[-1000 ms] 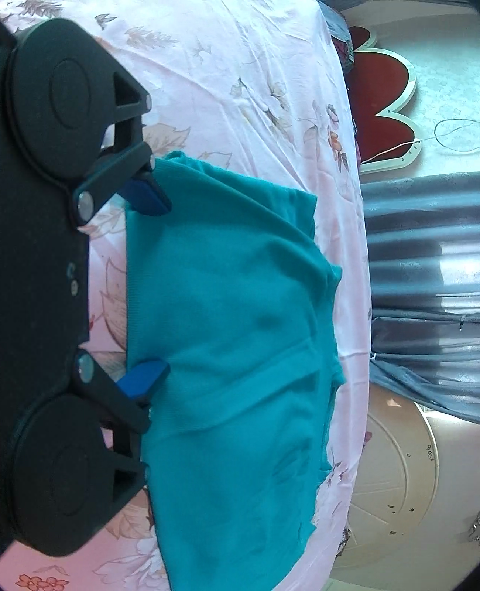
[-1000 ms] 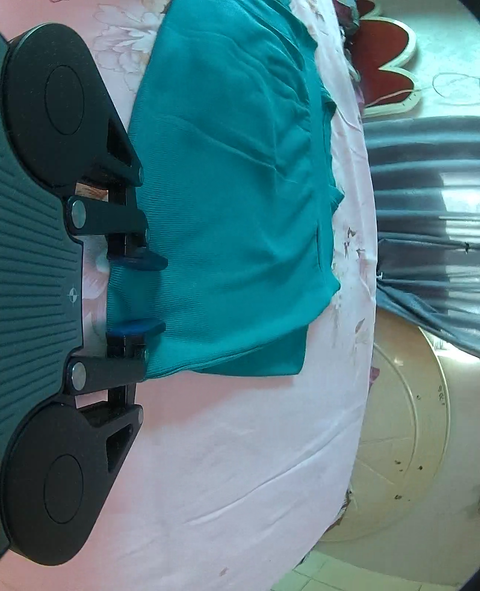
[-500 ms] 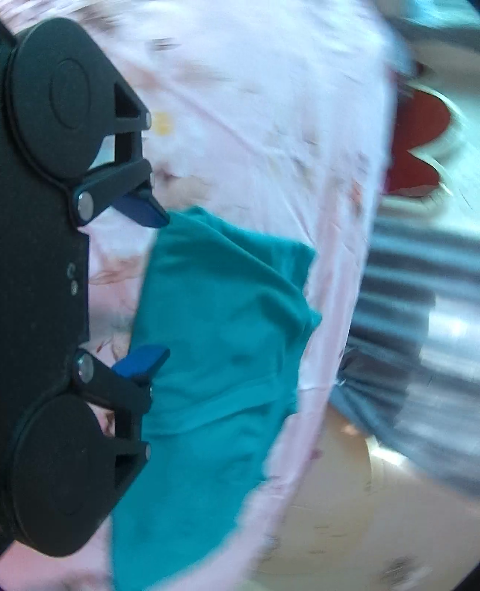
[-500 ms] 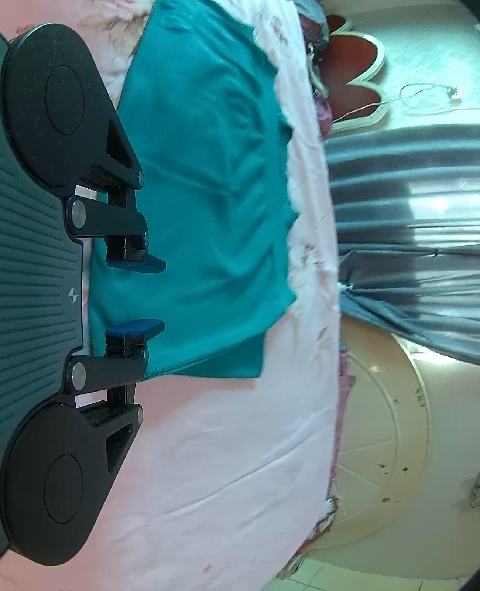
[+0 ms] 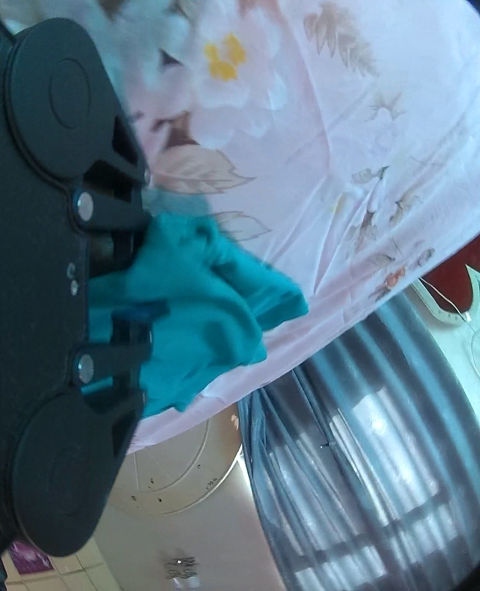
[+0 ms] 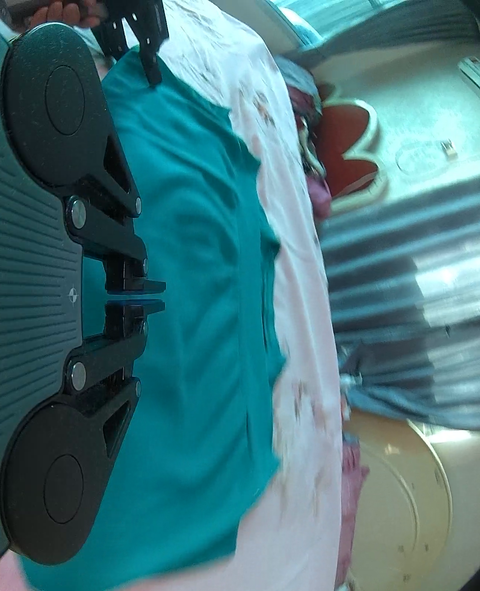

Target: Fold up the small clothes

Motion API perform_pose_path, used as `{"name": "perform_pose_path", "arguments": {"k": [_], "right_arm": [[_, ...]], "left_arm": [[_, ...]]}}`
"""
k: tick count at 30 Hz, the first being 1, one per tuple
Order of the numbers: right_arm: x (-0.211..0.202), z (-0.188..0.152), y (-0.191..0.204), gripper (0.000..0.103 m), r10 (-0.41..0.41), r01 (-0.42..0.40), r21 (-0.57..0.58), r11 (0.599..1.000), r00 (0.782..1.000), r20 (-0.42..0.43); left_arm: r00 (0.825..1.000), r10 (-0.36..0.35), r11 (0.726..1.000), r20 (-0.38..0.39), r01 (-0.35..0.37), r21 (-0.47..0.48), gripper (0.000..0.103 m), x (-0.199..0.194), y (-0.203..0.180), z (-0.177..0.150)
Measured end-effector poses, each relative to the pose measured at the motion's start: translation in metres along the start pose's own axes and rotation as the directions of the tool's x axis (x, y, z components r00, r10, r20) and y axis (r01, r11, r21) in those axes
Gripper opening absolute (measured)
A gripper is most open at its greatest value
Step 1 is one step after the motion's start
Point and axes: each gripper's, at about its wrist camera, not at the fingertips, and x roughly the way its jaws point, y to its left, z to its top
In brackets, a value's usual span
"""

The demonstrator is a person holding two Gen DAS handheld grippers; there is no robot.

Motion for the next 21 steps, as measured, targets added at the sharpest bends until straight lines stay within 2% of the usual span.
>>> {"name": "perform_pose_path", "arguments": {"k": [1, 2, 4, 5, 7, 10, 11, 13, 14, 16, 21], "right_arm": [[0.009, 0.003, 0.007, 0.002, 0.008, -0.008, -0.005, 1.0, 1.0, -0.007], [0.016, 0.004, 0.013, 0.002, 0.016, -0.016, -0.008, 1.0, 1.0, -0.009], [0.027, 0.006, 0.024, 0.002, 0.029, -0.029, -0.015, 0.999, 0.999, -0.02], [0.035, 0.002, 0.026, 0.002, 0.01, -0.011, -0.035, 0.999, 0.999, -0.044], [0.051, -0.008, 0.026, 0.002, -0.035, 0.032, -0.035, 0.999, 0.994, -0.101], [0.048, -0.008, 0.022, 0.002, -0.033, 0.036, 0.031, 0.999, 0.996, -0.081], [0.044, -0.008, 0.022, 0.002, -0.04, 0.043, 0.044, 0.998, 0.997, -0.064], [0.037, -0.008, 0.021, 0.002, -0.052, 0.056, 0.073, 0.996, 0.998, -0.047], [0.039, -0.01, 0.02, 0.002, -0.055, 0.06, 0.081, 0.995, 0.996, -0.067], [0.044, -0.013, 0.021, 0.002, -0.066, 0.071, 0.059, 0.996, 0.995, -0.077], [0.048, -0.01, 0.023, 0.002, -0.073, 0.078, 0.062, 0.995, 0.994, -0.081]], "left_arm": [[1.0, -0.004, 1.0, -0.008, 0.004, -0.014, 0.007, 0.001, 0.0, 0.005], [0.999, -0.044, 0.999, 0.007, 0.044, -0.026, 0.007, -0.004, -0.002, 0.008], [0.991, -0.127, 0.992, 0.049, 0.127, -0.001, 0.007, -0.018, -0.009, 0.011], [0.99, -0.133, 0.991, 0.054, 0.132, 0.02, 0.007, -0.022, -0.012, 0.011], [0.994, -0.105, 0.994, 0.035, 0.104, 0.036, 0.008, -0.02, -0.008, 0.009], [1.0, -0.011, 1.0, -0.026, 0.011, 0.008, 0.023, -0.006, 0.006, 0.009], [0.999, -0.036, 0.999, -0.018, 0.036, -0.013, 0.024, -0.005, 0.011, 0.009], [0.999, -0.041, 0.999, -0.017, 0.04, -0.03, 0.023, -0.005, 0.012, 0.012], [0.999, -0.037, 0.999, -0.018, 0.037, -0.017, 0.016, -0.004, 0.01, 0.013], [0.999, -0.03, 0.999, -0.016, 0.031, 0.024, 0.01, -0.005, 0.002, 0.015], [0.997, -0.081, 0.985, -0.003, 0.08, 0.151, 0.008, -0.015, -0.036, 0.015]]}}
